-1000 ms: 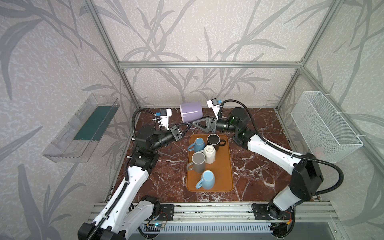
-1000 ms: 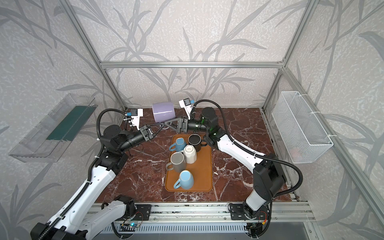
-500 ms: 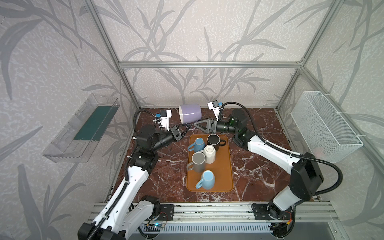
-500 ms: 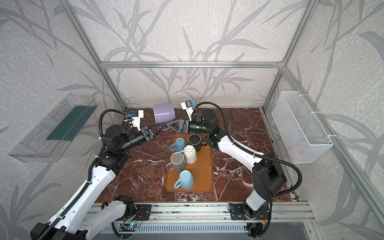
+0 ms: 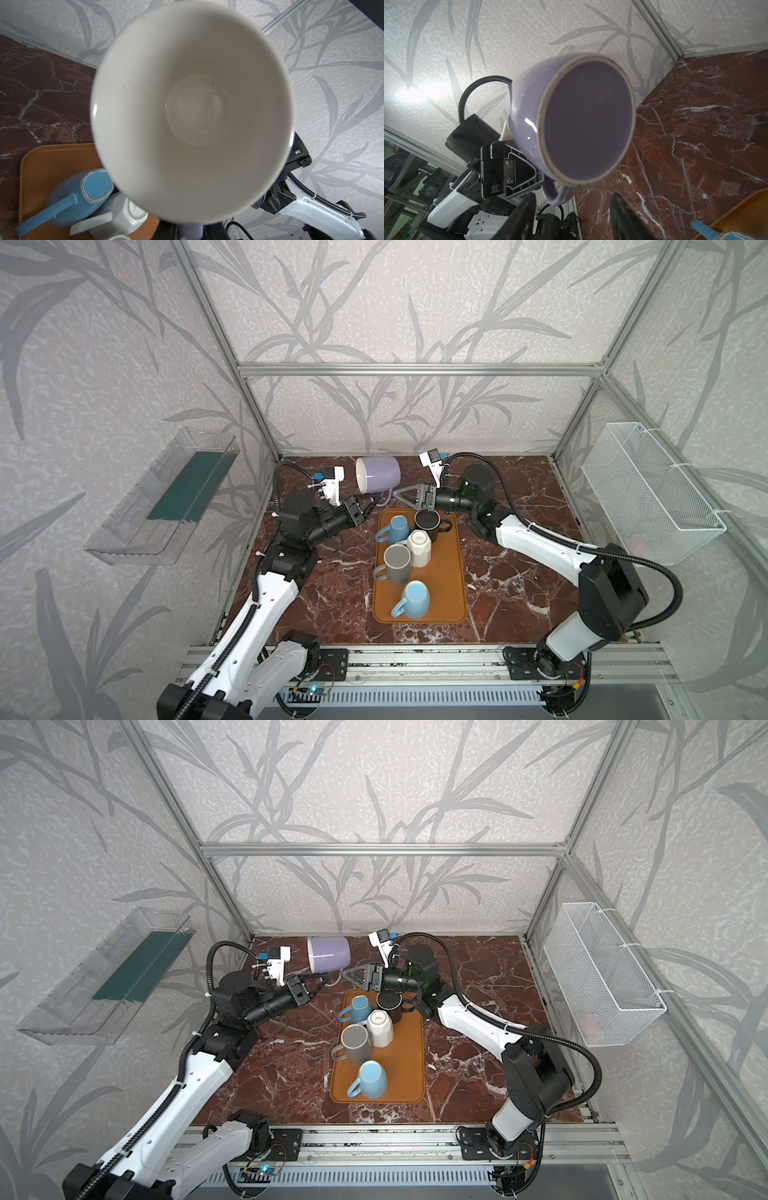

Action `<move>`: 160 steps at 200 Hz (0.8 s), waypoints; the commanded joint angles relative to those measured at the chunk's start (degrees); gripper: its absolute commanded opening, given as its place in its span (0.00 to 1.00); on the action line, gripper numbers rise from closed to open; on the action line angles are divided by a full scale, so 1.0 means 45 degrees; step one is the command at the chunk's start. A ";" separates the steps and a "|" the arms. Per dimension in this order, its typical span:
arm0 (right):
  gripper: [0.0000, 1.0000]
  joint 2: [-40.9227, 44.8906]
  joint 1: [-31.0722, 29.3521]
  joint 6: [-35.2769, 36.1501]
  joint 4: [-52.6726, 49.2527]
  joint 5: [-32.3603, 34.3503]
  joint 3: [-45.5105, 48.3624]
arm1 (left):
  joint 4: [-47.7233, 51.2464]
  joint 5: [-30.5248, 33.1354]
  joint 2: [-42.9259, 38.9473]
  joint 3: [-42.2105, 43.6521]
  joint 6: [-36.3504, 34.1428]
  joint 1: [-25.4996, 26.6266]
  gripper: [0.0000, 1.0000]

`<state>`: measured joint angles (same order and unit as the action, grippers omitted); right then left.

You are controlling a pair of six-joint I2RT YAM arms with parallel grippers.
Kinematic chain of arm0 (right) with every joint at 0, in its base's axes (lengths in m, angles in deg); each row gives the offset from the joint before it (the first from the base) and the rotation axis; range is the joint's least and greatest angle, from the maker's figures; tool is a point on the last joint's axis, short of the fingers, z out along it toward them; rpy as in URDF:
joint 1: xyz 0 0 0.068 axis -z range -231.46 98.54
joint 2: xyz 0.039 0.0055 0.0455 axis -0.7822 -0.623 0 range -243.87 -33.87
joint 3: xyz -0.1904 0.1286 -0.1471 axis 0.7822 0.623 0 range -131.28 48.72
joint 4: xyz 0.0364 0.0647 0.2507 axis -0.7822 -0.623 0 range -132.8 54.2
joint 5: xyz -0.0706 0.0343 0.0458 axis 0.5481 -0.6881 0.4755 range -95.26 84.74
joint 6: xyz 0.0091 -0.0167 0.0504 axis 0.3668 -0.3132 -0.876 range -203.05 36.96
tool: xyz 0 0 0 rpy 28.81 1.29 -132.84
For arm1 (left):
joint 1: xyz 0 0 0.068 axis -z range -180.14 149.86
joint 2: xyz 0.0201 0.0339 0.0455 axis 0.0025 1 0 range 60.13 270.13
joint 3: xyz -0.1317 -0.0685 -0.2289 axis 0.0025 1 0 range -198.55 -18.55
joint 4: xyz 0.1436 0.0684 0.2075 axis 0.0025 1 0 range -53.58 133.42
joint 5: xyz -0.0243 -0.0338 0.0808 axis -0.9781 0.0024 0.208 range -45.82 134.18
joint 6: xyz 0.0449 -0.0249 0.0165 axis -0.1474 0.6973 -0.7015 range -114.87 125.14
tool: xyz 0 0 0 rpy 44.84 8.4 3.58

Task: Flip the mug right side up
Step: 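Open the right gripper and pull it back from the lavender mug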

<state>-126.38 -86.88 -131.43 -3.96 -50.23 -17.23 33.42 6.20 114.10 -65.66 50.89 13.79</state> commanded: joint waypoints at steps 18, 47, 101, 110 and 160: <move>0.58 0.0949 0.0321 0.0173 0.0083 0.0086 0.0508 | -0.0124 0.0409 -0.0203 -0.0206 -0.1047 -0.0066 0.00; 0.58 0.1491 0.0579 0.0338 -0.0255 0.0091 0.0944 | 0.0689 0.0716 0.0021 -0.0199 -0.1662 -0.0181 0.00; 0.58 0.2689 0.1107 0.0502 -0.0751 0.0111 0.2057 | 0.1333 0.1211 0.0787 -0.0063 -0.2416 -0.0487 0.00; 0.58 0.2883 0.1195 0.0572 -0.0922 0.0110 0.2197 | 0.1780 0.1478 0.0947 -0.0196 -0.2744 -0.0530 0.00; 0.58 0.4343 0.1605 0.1076 -0.2315 0.0245 0.3183 | 0.2830 0.2168 0.2026 -0.0664 -0.3895 -0.0963 0.00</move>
<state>-110.97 -80.61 -128.69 -10.81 -49.29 -4.71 47.49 14.05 122.43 -65.14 37.84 10.49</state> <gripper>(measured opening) 0.579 0.164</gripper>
